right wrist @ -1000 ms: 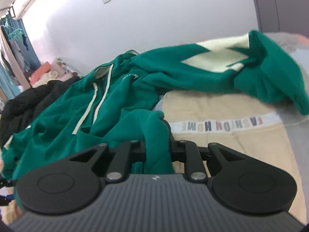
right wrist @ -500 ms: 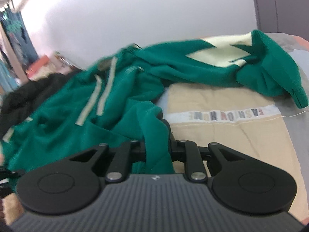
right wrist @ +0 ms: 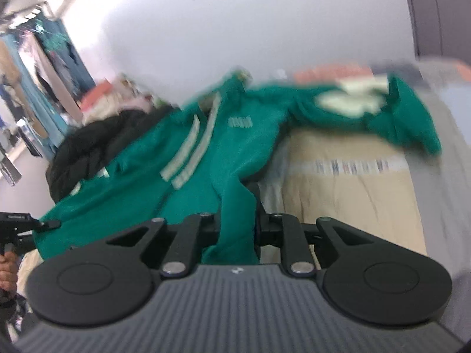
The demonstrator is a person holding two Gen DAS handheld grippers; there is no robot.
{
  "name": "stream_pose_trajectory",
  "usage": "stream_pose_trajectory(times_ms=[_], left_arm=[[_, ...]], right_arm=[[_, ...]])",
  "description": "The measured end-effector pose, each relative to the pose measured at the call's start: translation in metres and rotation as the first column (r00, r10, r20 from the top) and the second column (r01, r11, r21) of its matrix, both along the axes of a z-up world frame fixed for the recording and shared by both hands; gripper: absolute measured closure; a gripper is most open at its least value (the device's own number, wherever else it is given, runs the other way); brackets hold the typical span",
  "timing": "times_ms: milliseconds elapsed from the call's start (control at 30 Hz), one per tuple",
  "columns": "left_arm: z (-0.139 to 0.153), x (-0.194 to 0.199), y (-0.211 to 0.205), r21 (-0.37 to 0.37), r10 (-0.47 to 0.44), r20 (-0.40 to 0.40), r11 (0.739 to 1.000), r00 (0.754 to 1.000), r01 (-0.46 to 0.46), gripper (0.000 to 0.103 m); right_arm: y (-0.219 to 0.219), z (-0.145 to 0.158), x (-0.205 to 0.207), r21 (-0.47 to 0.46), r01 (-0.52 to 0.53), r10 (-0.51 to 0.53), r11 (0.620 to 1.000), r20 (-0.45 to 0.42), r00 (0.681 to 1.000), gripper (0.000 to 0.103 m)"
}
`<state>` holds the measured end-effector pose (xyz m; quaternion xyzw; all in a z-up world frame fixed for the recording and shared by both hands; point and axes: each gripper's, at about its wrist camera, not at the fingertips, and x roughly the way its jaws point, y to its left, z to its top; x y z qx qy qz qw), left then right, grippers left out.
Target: Fold large clothes
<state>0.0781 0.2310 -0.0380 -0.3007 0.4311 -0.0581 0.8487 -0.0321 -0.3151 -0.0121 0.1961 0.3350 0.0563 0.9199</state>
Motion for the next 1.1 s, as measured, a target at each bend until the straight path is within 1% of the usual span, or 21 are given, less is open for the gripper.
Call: stream_pose_trajectory(times_ms=[33, 67, 133, 200, 267, 333, 367, 400, 433, 467, 533, 567, 633, 733, 800, 833, 967, 1033, 1100], left_arm=[[-0.008, 0.002, 0.001, 0.042, -0.009, -0.033, 0.999, 0.999, 0.010, 0.089], [-0.018, 0.001, 0.004, 0.067, -0.011, -0.076, 0.998, 0.997, 0.016, 0.089], [-0.035, 0.003, 0.002, 0.098, -0.015, -0.148, 0.995, 0.989, 0.030, 0.088], [-0.054, 0.006, 0.000, 0.127, -0.010, -0.194, 0.991, 0.981, 0.036, 0.086], [-0.065, 0.007, -0.003, 0.143, -0.011, -0.211, 0.989, 0.977, 0.042, 0.084], [-0.065, 0.005, -0.005, 0.160, -0.019, -0.205, 0.986, 0.979, 0.053, 0.079], [-0.063, 0.004, -0.006, 0.172, -0.024, -0.203, 0.983, 0.979, 0.059, 0.070], [-0.058, 0.002, -0.008, 0.191, -0.029, -0.206, 0.979, 0.978, 0.069, 0.053], [-0.055, 0.002, -0.011, 0.217, -0.031, -0.207, 0.973, 0.978, 0.076, 0.044], [-0.050, 0.002, -0.016, 0.256, -0.019, -0.193, 0.964, 0.981, 0.069, 0.034], [-0.036, -0.004, -0.022, 0.315, -0.017, -0.143, 0.947, 0.990, 0.061, 0.033], [-0.028, -0.006, -0.026, 0.332, -0.026, -0.122, 0.941, 0.992, 0.066, 0.033], [-0.012, -0.011, -0.036, 0.356, -0.042, -0.069, 0.932, 0.997, 0.064, 0.033], [0.014, -0.015, -0.060, 0.407, -0.082, 0.015, 0.911, 0.997, 0.069, 0.033], [0.033, -0.017, -0.081, 0.431, -0.125, 0.093, 0.899, 0.988, 0.073, 0.032], [0.042, -0.018, -0.090, 0.434, -0.141, 0.127, 0.898, 0.982, 0.072, 0.032], [0.068, -0.011, -0.130, 0.393, -0.204, 0.219, 0.913, 0.954, 0.106, 0.032], [0.072, -0.003, -0.148, 0.371, -0.231, 0.248, 0.920, 0.941, 0.128, 0.032], [0.066, 0.007, -0.166, 0.360, -0.269, 0.289, 0.920, 0.919, 0.156, 0.032]], right_arm=[[0.001, -0.008, 0.001, 0.006, -0.004, 0.004, 1.000, -0.054, 0.999, 0.084], [0.001, -0.017, 0.003, 0.012, -0.007, 0.008, 1.000, -0.106, 0.994, 0.084], [0.005, -0.035, 0.007, -0.001, -0.016, 0.016, 1.000, -0.183, 0.983, 0.084], [0.010, -0.055, 0.010, -0.037, -0.025, 0.015, 0.999, -0.242, 0.970, 0.084], [0.012, -0.070, 0.012, -0.057, -0.019, 0.002, 0.998, -0.284, 0.959, 0.083], [0.010, -0.077, 0.013, -0.053, -0.003, -0.013, 0.999, -0.302, 0.953, 0.082], [0.007, -0.076, 0.012, -0.042, 0.006, -0.019, 0.999, -0.304, 0.953, 0.080], [0.005, -0.077, 0.012, -0.029, 0.016, -0.024, 0.999, -0.305, 0.952, 0.077], [0.002, -0.075, 0.011, -0.017, 0.025, -0.029, 1.000, -0.306, 0.951, 0.073], [0.000, -0.072, 0.011, -0.010, 0.030, -0.032, 0.999, -0.311, 0.950, 0.070], [-0.002, -0.066, 0.009, -0.012, 0.037, -0.039, 0.999, -0.302, 0.952, 0.064], [-0.003, -0.061, 0.009, -0.021, 0.042, -0.046, 0.999, -0.289, 0.956, 0.062], [-0.001, -0.055, 0.010, -0.031, 0.055, -0.062, 0.998, -0.257, 0.964, 0.062], [0.002, -0.037, 0.014, -0.051, 0.051, -0.059, 0.997, -0.179, 0.982, 0.062], [0.011, -0.022, 0.020, -0.075, 0.023, -0.032, 0.997, -0.113, 0.993, 0.062], [0.017, -0.017, 0.022, -0.084, 0.009, -0.017, 0.996, -0.089, 0.996, 0.062], [0.040, 0.002, 0.038, -0.098, -0.032, 0.032, 0.995, 0.003, 0.999, 0.062], [0.050, 0.006, 0.051, -0.088, -0.047, 0.050, 0.995, 0.029, 0.998, 0.062], [0.057, 0.006, 0.063, -0.083, -0.054, 0.059, 0.995, 0.056, 0.997, 0.063]])
